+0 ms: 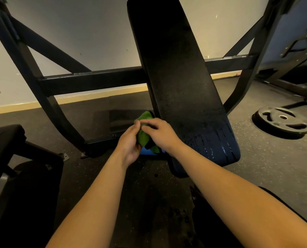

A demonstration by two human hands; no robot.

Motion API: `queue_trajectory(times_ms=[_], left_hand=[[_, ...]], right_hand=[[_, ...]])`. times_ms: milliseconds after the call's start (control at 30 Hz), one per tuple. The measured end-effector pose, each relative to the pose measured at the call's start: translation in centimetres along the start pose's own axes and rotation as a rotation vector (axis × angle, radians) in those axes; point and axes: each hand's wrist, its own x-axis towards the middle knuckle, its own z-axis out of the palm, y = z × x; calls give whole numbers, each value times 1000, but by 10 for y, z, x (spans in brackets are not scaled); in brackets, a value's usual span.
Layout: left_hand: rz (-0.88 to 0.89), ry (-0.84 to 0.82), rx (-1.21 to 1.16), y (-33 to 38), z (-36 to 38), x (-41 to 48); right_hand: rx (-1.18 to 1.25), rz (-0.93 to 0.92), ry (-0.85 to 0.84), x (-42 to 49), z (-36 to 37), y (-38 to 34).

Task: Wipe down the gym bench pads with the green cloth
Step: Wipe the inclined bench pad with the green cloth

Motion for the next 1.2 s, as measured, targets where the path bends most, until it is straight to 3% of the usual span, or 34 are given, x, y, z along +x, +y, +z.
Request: queue_trajectory(times_ms=[133, 233, 367, 533, 667, 833, 1033, 1200], left_hand=[[192, 226, -16, -9, 13, 20], [356, 228, 148, -19, 34, 28], [398, 60, 482, -41, 67, 33], [502, 53, 672, -66, 59, 27], [468, 62, 730, -84, 40, 7], [303, 150, 657, -116, 22, -7], [444, 236, 582, -82, 53, 12], [526, 137, 715, -55, 74, 42]], right_hand=[[-309, -125, 279, -1, -32, 12], [-637, -89, 476, -4, -45, 36], [-733, -72, 472, -6, -41, 63], [-716, -83, 500, -7, -42, 70], [-699, -114, 500, -9, -43, 75], [-744, -156, 506, -11, -39, 84], [-782, -155, 458, -15, -44, 83], [-708, -160, 438, -15, -49, 87]])
